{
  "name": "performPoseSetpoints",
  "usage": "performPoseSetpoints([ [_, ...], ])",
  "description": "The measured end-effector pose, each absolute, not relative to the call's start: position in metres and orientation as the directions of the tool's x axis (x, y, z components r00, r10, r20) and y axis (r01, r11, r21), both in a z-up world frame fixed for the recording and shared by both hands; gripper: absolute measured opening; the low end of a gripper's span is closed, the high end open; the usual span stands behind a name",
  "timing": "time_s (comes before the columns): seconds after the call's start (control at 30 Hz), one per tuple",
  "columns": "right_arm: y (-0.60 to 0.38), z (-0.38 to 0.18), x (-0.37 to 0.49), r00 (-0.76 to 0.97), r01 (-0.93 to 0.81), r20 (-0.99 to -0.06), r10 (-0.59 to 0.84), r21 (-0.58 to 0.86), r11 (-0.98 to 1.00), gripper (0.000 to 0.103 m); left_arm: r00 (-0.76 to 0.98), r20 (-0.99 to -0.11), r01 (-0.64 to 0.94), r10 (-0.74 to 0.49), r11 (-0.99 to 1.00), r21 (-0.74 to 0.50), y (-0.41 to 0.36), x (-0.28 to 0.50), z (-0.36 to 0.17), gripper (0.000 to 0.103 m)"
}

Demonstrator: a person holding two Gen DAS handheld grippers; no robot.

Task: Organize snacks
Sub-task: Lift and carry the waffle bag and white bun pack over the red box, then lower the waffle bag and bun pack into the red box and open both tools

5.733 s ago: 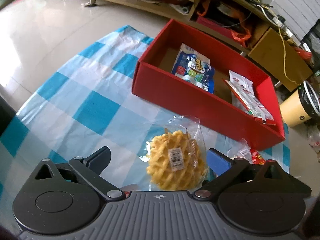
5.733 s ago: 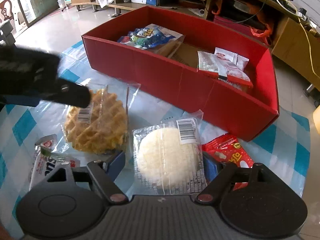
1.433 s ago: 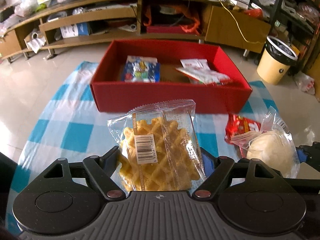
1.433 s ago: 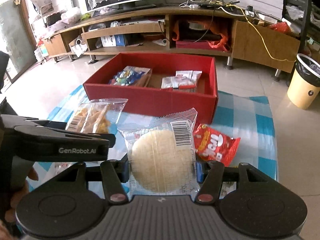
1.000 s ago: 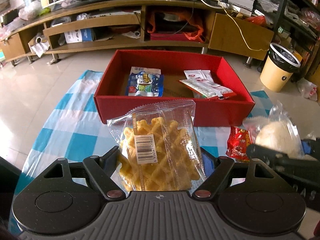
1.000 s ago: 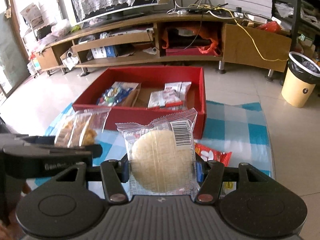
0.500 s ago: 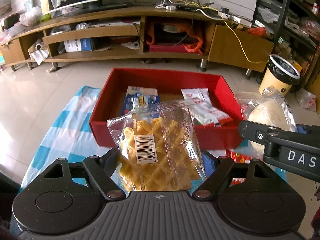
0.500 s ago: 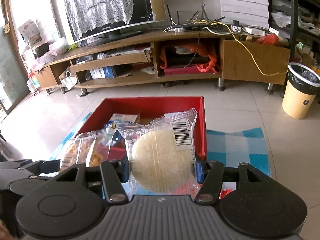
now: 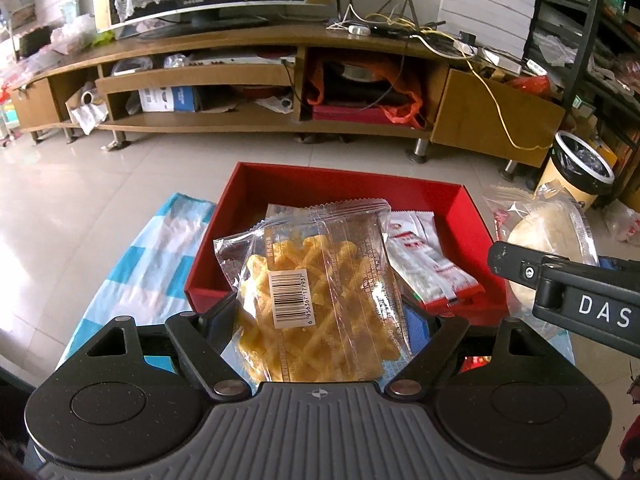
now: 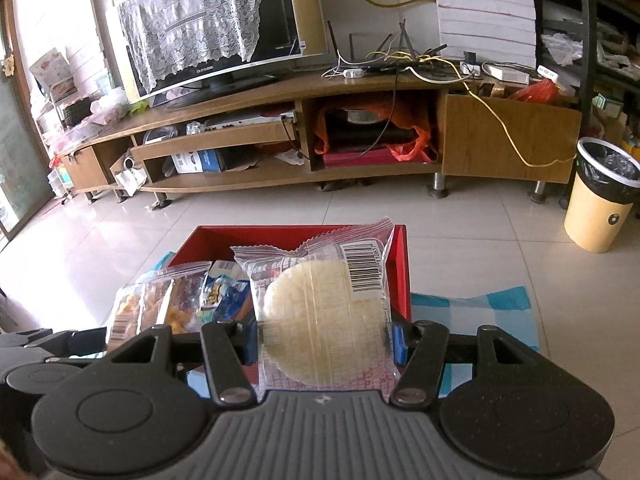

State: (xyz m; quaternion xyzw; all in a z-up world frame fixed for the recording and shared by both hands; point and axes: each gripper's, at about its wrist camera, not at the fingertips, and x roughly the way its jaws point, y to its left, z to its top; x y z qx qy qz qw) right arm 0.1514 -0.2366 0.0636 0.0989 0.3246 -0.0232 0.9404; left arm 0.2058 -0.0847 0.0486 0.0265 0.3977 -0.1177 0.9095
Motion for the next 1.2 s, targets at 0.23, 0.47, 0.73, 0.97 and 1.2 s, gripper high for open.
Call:
performPoseSetpoints([
  [0.23,-0.237,0.062,0.166,0.789,0.107,-0.614,0.017,0.166,0.98,0.057,0.661,-0.729,0.214,-0.177,0.976,-0.043,-0.085,0.219,0.047,0.085],
  [0.47,-0.239,0.06,0.178,0.789,0.114,-0.615,0.015,0.171,0.979,0.057,0.667,-0.727,0.202,-0.162,0.979,-0.032,-0.087,0.231,0.045,0.085],
  [0.73,-0.239,0.055,0.194,0.779,0.111,-0.627,0.019,0.168,0.98,0.057,0.662,-0.734,0.191,-0.15,0.981,-0.029,-0.089,0.245,0.04,0.085],
  [0.97,-0.244,0.05,0.207,0.772,0.114,-0.635,0.02,0.169,0.979,0.057,0.661,-0.739,0.171,-0.133,0.985,-0.025,-0.089,0.257,0.035,0.085],
  [1.2,-0.243,0.044,0.222,0.766,0.098,-0.642,0.028,0.161,0.982,0.057,0.654,-0.747,0.16,-0.12,0.987,-0.018,-0.09,0.269,0.028,0.085],
])
